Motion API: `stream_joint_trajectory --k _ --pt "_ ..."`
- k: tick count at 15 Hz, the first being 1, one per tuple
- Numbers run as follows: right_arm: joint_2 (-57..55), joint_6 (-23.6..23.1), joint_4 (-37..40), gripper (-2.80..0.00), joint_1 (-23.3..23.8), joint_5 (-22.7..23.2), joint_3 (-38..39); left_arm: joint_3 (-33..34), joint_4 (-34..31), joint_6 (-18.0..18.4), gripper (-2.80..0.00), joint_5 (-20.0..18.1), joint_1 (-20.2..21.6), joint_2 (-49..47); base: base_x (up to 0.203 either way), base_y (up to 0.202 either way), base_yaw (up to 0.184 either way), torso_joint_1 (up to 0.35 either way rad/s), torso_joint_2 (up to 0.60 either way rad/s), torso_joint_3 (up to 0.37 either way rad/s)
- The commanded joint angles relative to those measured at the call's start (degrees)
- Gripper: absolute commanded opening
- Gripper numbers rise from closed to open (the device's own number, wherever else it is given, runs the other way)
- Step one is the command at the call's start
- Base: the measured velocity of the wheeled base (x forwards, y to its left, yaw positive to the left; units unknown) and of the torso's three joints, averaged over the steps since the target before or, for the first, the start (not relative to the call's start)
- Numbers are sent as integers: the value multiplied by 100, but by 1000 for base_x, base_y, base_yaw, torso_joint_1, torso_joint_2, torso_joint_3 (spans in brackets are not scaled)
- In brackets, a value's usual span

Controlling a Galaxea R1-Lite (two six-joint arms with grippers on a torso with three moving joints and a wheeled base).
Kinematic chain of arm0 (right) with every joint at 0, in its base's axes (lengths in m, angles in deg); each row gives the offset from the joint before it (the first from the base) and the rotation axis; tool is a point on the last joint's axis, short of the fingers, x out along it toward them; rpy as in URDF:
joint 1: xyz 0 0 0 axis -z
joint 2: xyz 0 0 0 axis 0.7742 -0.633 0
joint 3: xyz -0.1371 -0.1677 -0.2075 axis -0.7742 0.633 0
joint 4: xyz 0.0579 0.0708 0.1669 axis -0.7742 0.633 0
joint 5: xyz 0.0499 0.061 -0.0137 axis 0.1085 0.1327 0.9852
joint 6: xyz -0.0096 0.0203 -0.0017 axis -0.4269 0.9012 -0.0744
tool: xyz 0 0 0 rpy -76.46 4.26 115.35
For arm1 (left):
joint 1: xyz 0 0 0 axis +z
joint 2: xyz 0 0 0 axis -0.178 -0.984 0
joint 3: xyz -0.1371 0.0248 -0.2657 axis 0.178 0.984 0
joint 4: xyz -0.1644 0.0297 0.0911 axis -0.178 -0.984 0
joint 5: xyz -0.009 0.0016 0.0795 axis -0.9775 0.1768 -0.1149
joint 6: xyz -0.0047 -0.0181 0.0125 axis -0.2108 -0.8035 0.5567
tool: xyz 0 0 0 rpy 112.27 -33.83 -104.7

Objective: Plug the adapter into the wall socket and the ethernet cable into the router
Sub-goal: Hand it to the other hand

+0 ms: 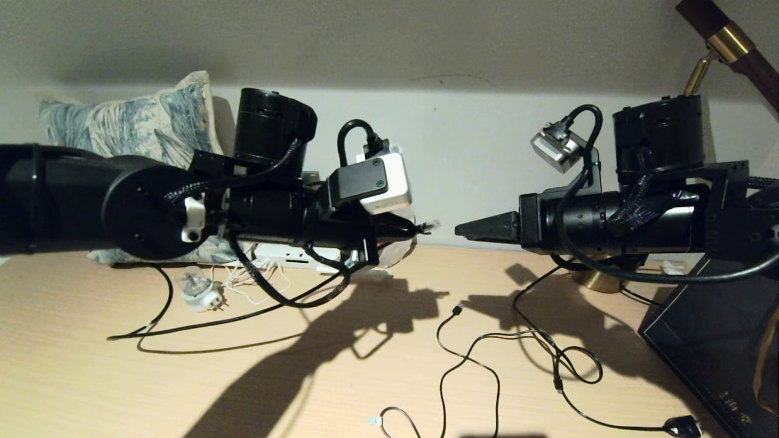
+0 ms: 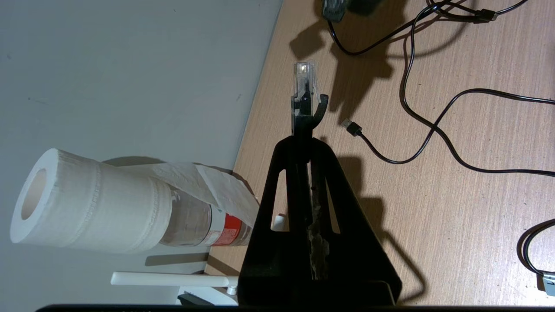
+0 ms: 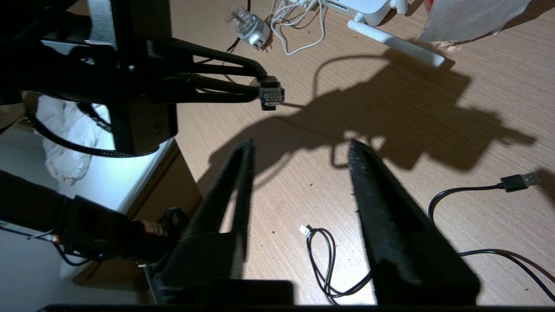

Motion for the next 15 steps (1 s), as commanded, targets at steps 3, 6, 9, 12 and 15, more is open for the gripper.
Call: stream_joint_trajectory --k 3,6,9,12,15 --pt "-13 -26 -47 0 -93 -83 -134 31 -21 33 -280 -9 -4 131 0 0 0 0 0 0" --pt "-13 -34 -53 0 -247 -94 -243 55 -30 33 -280 -18 -4 169 0 0 0 0 0 0" --pt "-46 -26 -62 0 -378 -95 -299 83 -30 33 -280 -18 -13 222 0 0 0 0 0 0" --pt "-74 -18 -62 0 -423 -103 -305 134 -5 33 -280 -18 -13 274 0 0 0 0 0 0" --pt "-101 -9 -62 0 -484 -135 -305 233 41 33 -280 -18 -57 309 0 0 0 0 0 0"
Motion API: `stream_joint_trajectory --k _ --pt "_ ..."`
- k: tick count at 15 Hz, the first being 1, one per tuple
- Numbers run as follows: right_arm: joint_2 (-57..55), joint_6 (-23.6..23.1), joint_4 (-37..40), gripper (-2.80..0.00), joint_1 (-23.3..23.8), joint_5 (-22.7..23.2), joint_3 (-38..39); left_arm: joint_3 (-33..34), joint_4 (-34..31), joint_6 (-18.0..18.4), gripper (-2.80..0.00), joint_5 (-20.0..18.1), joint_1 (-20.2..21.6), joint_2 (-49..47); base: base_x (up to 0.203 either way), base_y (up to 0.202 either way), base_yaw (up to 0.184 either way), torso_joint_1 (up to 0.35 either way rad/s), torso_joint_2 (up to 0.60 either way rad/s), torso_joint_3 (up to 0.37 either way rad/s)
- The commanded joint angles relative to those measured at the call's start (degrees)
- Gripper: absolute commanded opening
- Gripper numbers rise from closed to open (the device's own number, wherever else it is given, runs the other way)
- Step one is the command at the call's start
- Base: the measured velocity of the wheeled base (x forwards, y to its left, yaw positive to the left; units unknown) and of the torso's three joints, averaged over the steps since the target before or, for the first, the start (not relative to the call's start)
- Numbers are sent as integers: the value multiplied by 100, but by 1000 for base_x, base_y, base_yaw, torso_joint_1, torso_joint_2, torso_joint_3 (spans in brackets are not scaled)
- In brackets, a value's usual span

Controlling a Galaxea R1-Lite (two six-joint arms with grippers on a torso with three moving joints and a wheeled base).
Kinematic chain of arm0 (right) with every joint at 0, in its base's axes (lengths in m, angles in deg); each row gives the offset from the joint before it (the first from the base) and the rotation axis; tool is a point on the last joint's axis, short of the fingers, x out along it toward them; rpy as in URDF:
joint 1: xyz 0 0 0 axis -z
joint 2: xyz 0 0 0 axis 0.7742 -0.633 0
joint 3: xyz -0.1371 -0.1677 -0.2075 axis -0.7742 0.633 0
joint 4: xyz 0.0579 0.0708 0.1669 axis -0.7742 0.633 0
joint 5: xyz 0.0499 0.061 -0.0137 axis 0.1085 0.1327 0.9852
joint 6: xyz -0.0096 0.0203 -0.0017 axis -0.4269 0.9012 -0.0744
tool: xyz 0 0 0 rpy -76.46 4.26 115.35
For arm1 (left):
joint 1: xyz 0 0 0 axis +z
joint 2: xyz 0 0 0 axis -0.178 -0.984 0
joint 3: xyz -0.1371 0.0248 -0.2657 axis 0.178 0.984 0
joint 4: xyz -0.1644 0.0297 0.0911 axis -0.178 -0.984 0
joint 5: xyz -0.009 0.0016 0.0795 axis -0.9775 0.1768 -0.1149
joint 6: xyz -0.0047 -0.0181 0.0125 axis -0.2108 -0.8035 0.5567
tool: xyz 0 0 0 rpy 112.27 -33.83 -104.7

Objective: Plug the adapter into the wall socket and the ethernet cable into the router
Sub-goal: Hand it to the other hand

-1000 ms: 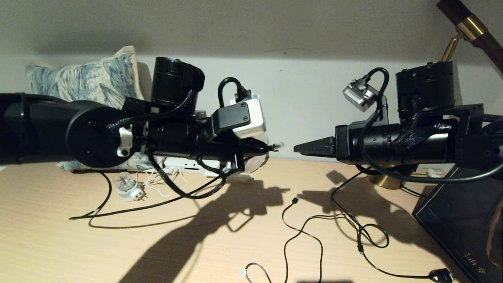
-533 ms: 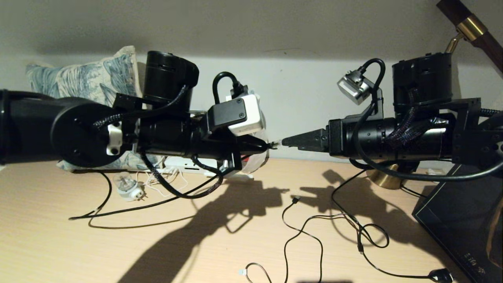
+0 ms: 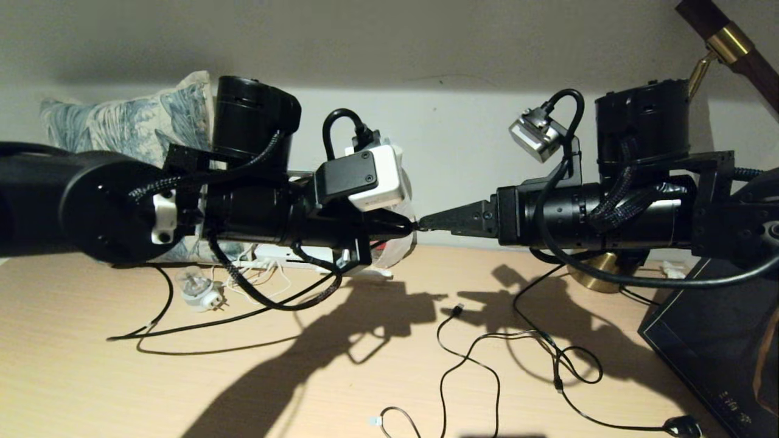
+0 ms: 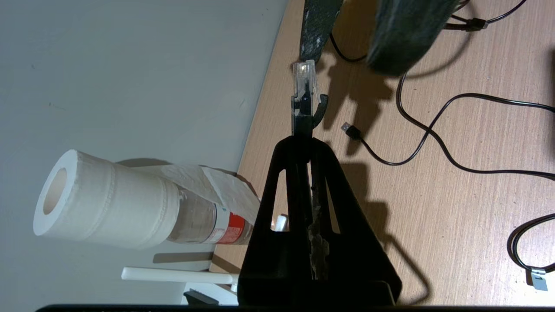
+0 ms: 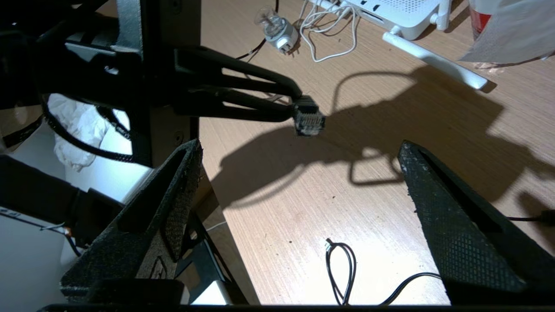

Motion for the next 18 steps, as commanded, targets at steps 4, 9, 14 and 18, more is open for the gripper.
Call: stream_joint_trajectory --k 4,9,14,18 --pt "-60 24 -70 0 -38 -90 -7 55 18 26 -280 -14 -118 59 0 0 0 0 0 0" --pt "-115 42 -375 0 -38 -202 63 142 20 35 -280 -12 -153 75 0 0 0 0 0 0" --pt "-115 42 -375 -280 -47 -194 81 142 28 35 -280 -12 -153 77 0 0 0 0 0 0" --pt "-89 68 -366 -280 -56 -194 98 142 28 35 -280 -18 -153 77 0 0 0 0 0 0"
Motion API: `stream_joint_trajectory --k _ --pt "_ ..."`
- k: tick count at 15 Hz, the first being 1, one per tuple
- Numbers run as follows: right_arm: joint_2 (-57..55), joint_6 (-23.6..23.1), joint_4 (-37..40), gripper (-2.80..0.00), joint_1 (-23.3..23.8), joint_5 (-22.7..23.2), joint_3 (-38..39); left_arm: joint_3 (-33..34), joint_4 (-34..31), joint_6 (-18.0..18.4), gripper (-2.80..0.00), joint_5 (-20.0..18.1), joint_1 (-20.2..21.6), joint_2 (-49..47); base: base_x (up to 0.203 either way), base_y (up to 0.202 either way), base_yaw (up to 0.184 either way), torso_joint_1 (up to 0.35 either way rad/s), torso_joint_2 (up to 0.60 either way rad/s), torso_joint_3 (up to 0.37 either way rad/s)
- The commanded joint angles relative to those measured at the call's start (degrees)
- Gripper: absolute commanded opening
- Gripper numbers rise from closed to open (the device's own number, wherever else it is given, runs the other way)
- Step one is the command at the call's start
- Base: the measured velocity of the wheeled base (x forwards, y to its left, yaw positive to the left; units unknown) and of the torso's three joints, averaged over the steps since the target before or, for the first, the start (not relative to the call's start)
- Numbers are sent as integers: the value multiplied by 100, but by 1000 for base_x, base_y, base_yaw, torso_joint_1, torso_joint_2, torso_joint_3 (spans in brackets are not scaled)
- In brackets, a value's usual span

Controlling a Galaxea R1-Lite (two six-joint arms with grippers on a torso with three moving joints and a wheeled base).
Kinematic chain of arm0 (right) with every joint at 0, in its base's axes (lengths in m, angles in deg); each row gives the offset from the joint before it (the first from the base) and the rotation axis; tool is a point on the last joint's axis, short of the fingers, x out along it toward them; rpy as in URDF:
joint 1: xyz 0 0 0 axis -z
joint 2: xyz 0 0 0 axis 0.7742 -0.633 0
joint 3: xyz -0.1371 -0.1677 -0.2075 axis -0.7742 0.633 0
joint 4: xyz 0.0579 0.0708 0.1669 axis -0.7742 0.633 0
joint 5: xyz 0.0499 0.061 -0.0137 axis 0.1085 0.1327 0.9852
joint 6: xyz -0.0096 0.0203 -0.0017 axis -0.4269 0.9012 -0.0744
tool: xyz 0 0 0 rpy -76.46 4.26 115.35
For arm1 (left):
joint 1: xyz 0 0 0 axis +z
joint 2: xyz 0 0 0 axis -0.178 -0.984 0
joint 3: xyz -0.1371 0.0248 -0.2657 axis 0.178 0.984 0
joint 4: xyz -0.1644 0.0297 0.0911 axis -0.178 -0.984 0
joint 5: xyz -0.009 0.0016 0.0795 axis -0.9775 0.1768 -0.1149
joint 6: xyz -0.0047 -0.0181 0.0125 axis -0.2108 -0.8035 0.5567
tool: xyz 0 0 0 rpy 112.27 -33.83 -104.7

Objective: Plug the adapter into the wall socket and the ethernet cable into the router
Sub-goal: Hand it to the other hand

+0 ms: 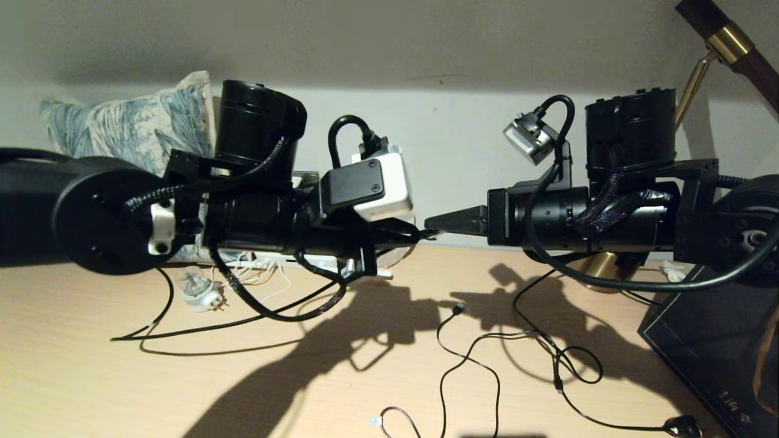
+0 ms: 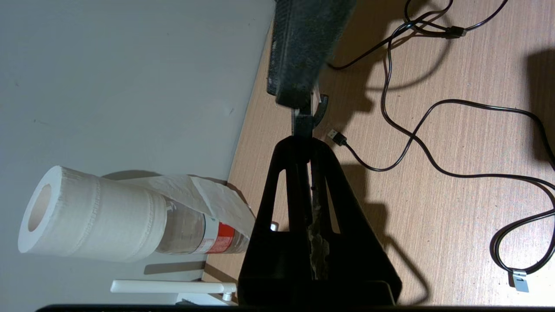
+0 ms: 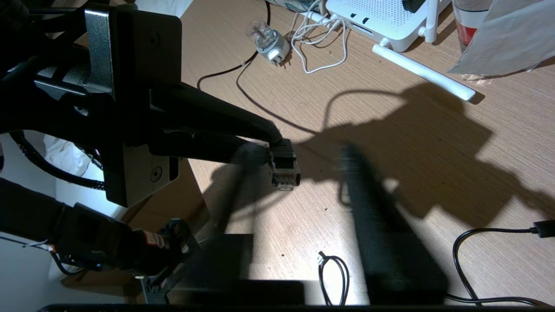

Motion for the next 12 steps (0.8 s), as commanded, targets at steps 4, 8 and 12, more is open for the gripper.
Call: stream_joint_trajectory --k 4,8,12 --pt "30 28 0 -280 -85 19 42 -2 0 31 -280 -15 2 2 0 0 0 0 0 0" --pt "38 28 0 -280 -113 19 42 -2 48 40 -280 -15 2 10 0 0 0 0 0 0" --pt "56 28 9 -280 -155 19 42 100 246 40 -280 -15 2 17 0 0 0 0 0 0"
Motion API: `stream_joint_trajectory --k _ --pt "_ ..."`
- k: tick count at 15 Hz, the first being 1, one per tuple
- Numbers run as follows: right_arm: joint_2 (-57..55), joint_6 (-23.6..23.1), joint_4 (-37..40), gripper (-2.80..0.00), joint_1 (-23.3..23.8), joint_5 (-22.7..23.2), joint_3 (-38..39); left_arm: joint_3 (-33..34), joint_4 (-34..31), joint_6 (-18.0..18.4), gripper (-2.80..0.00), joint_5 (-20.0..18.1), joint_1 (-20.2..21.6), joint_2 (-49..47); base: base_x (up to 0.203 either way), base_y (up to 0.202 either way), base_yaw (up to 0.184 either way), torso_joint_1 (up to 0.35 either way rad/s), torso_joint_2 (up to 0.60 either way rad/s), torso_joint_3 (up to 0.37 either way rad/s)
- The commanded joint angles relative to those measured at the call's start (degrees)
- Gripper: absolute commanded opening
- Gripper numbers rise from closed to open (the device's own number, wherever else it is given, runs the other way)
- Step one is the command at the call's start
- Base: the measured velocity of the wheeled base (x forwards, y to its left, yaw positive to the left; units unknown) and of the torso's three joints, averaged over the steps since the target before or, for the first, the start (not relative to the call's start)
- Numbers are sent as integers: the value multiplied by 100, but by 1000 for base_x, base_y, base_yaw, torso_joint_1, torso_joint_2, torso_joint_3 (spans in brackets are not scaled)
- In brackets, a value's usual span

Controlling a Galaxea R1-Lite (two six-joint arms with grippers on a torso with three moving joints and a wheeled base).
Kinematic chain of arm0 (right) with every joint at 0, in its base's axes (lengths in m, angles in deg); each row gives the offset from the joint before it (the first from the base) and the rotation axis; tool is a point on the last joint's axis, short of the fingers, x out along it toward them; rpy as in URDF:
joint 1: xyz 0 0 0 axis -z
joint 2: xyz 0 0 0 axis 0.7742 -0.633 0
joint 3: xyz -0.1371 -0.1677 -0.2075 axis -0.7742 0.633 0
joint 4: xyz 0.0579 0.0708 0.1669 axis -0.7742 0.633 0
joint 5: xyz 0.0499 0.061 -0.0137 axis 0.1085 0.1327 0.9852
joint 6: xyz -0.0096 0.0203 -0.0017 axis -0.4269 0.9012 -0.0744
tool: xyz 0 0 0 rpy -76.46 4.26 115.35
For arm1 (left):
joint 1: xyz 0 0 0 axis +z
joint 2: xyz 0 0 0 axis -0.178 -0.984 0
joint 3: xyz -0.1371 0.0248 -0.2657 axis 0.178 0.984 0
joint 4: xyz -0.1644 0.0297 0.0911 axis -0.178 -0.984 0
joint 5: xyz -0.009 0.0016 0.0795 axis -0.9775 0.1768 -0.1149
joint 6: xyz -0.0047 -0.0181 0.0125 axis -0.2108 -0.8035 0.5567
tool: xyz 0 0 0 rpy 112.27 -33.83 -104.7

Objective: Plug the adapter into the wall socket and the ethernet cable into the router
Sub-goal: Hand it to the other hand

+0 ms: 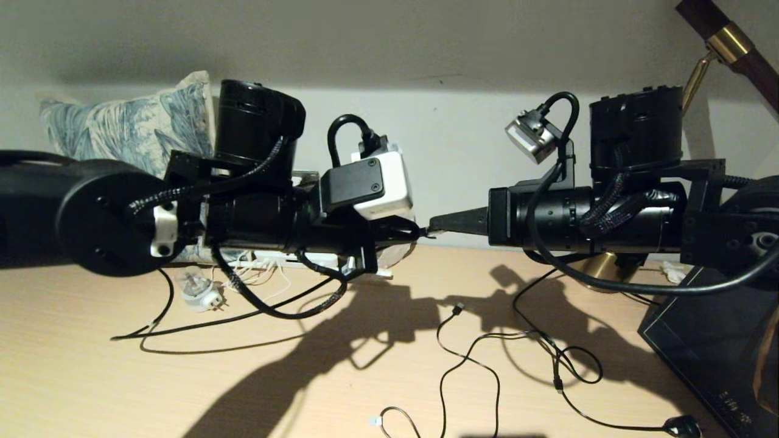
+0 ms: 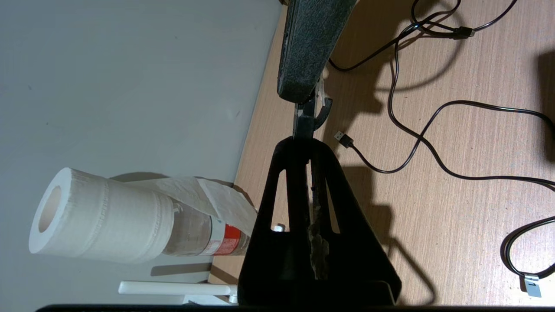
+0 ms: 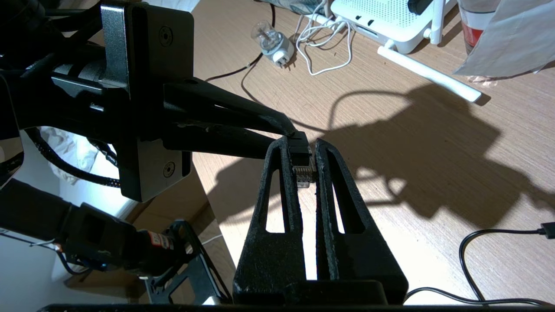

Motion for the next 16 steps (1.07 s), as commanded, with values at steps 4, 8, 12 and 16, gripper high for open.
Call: stream_joint_trajectory --k 4,8,12,16 --pt "25 14 10 -280 -37 30 0 70 24 29 -280 -4 0 55 0 0 0 0 0 0" --pt "60 23 10 -280 -37 21 9 79 15 29 -280 -4 0 90 0 0 0 0 0 0" --pt "95 49 19 0 -125 -5 79 107 24 29 -280 -4 -18 99 0 0 0 0 0 0" --pt "104 58 10 0 -125 -5 88 140 15 29 -280 -4 -18 132 0 0 0 0 0 0"
